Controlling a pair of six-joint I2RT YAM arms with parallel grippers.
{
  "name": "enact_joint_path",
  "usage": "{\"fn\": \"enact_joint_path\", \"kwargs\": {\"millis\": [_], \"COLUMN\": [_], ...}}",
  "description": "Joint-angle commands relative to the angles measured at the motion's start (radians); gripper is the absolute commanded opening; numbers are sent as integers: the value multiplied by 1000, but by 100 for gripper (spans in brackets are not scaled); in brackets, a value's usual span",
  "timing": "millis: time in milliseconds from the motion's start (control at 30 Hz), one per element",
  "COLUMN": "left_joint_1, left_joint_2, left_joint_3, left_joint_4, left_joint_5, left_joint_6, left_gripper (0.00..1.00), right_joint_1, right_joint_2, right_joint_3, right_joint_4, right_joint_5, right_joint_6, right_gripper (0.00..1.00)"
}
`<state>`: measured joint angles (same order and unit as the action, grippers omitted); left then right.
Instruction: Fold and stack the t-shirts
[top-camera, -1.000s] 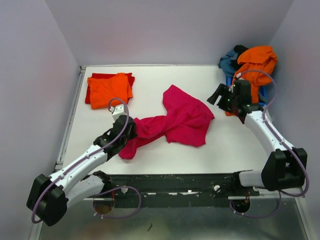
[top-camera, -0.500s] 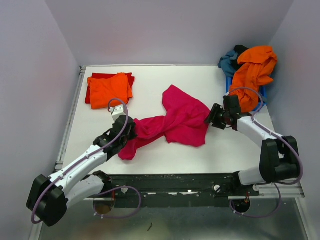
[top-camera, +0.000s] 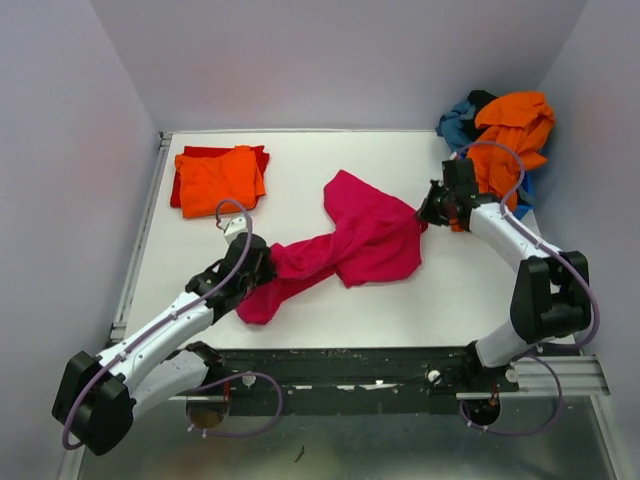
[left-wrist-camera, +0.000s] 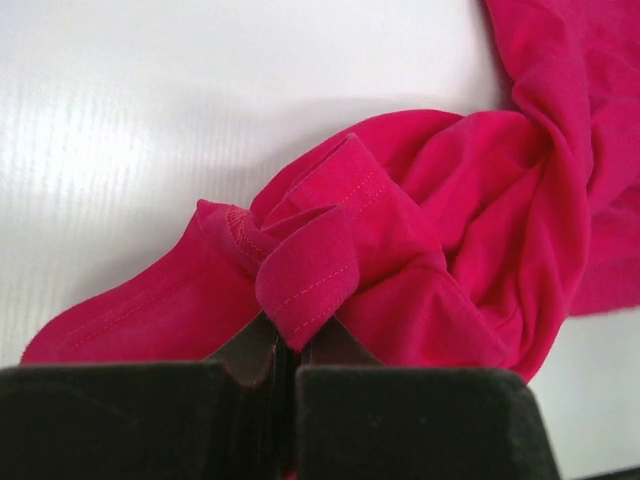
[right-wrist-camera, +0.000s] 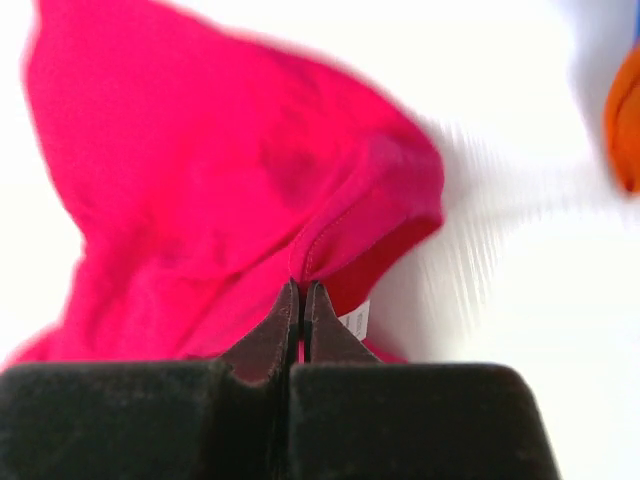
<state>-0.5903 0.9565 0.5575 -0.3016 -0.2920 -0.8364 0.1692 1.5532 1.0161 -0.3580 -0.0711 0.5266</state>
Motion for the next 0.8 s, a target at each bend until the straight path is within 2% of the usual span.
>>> {"fn": "enact_joint_path", "kwargs": {"millis": [0,133,300,333,367,400,433,467,500,533,600,767], "left_joint_1": [-15,-109,-308,-347,-377,-409,-430,-436,-436,-434,-393,-188], "left_joint_2": [-81,-99,-67,-46,-24,0,20,40,53,59,68,154], "left_joint_3": [-47,-67,-80,-76,-68,-58,-39,-16,20,69,172,367], "left_joint_4": [-62,-111,-90,-84,-70,-68,-71,-95,-134,-184,-261,-266], "left_joint_5": [161,212,209,211,212,209,199,182,130,70,-11,-12], "left_joint_6": [-102,-162,-239,-247,-248,-247,-236,-213,-189,-150,-60,141], "left_gripper": [0,0,0,4,11,34,61,81,94,99,99,95], "right_joint_1": [-34,-69,-69,-69,-69,-69,-69,-69,-69,-69,-68,-44], "right_joint_2": [57,187,356,373,389,396,403,397,372,332,233,-14], "right_joint_3": [221,490,781,818,841,864,878,874,837,782,625,195], "right_joint_4": [-97,-165,-228,-219,-205,-203,-203,-213,-211,-185,-129,-4], "right_joint_5": [117,102,93,87,77,47,21,11,8,-5,-27,-62], "right_joint_6": [-40,-62,-77,-86,-99,-109,-128,-135,-131,-129,-114,-60], "right_gripper": [1,1,1,1,5,20,56,85,96,96,94,78]}}
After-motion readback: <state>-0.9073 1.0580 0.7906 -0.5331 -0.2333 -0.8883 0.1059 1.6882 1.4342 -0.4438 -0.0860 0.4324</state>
